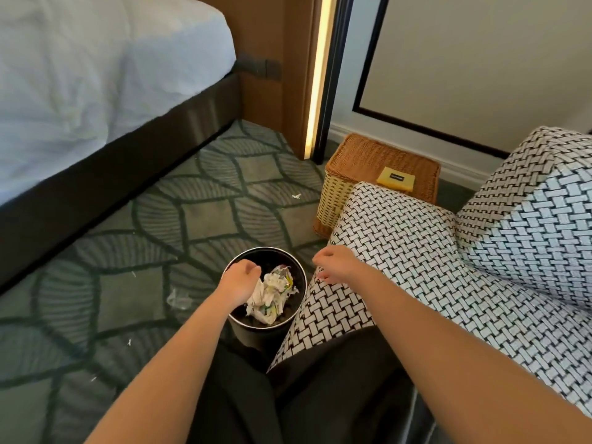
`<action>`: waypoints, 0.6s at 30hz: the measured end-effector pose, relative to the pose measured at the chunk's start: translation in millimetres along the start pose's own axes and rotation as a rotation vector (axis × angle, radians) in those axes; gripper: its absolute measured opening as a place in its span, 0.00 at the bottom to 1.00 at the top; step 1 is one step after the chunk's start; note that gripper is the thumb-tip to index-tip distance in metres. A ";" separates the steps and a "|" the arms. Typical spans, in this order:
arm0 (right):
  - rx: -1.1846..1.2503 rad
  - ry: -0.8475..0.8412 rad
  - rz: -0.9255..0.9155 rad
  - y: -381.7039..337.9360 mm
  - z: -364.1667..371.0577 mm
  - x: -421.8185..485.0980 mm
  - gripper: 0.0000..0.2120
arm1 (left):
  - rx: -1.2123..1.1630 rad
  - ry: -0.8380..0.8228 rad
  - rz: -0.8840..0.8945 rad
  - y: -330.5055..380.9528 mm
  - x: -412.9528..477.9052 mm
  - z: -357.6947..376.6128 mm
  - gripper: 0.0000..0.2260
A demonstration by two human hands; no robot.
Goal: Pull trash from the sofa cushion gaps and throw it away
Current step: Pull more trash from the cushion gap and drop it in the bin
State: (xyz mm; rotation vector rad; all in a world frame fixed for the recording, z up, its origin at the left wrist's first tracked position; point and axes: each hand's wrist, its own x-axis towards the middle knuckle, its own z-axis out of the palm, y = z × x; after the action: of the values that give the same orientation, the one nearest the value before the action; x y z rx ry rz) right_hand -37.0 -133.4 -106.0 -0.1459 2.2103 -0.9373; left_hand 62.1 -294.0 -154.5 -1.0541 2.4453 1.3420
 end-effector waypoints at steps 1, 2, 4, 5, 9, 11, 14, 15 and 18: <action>-0.020 0.002 -0.018 3.9 -7.8 -3.9 0.13 | -0.008 -0.022 0.015 5.5 -3.3 -0.5 0.14; -0.036 0.000 -0.036 8.6 -16.3 -8.6 0.13 | -0.021 -0.047 0.030 11.9 -7.0 -0.4 0.14; -0.071 -0.005 -0.062 16.4 -32.7 -19.3 0.13 | -0.040 -0.104 0.073 27.7 -14.9 1.9 0.12; -0.085 -0.005 -0.073 20.8 -40.8 -24.7 0.12 | -0.038 -0.138 0.100 38.0 -20.4 4.1 0.11; -0.140 0.036 -0.111 39.0 -72.7 -53.8 0.16 | -0.030 -0.246 0.207 83.6 -50.9 18.4 0.11; -0.181 0.076 -0.129 49.6 -88.4 -69.4 0.18 | -0.007 -0.291 0.270 104.8 -69.5 27.2 0.12; -0.265 0.125 -0.186 69.8 -113.1 -96.1 0.15 | 0.047 -0.361 0.378 135.3 -97.9 44.8 0.15; -0.277 0.128 -0.193 77.3 -121.6 -105.8 0.15 | 0.067 -0.390 0.418 144.8 -107.5 52.6 0.15; -0.301 0.152 -0.200 104.3 -144.7 -132.5 0.15 | 0.166 -0.474 0.527 168.6 -135.8 79.5 0.15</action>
State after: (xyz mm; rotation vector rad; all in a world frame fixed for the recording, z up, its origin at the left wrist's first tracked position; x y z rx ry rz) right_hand -17.8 74.5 -30.0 -0.4559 2.5039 -0.7332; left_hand 38.5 -103.9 -26.1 -0.0232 2.4694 1.2877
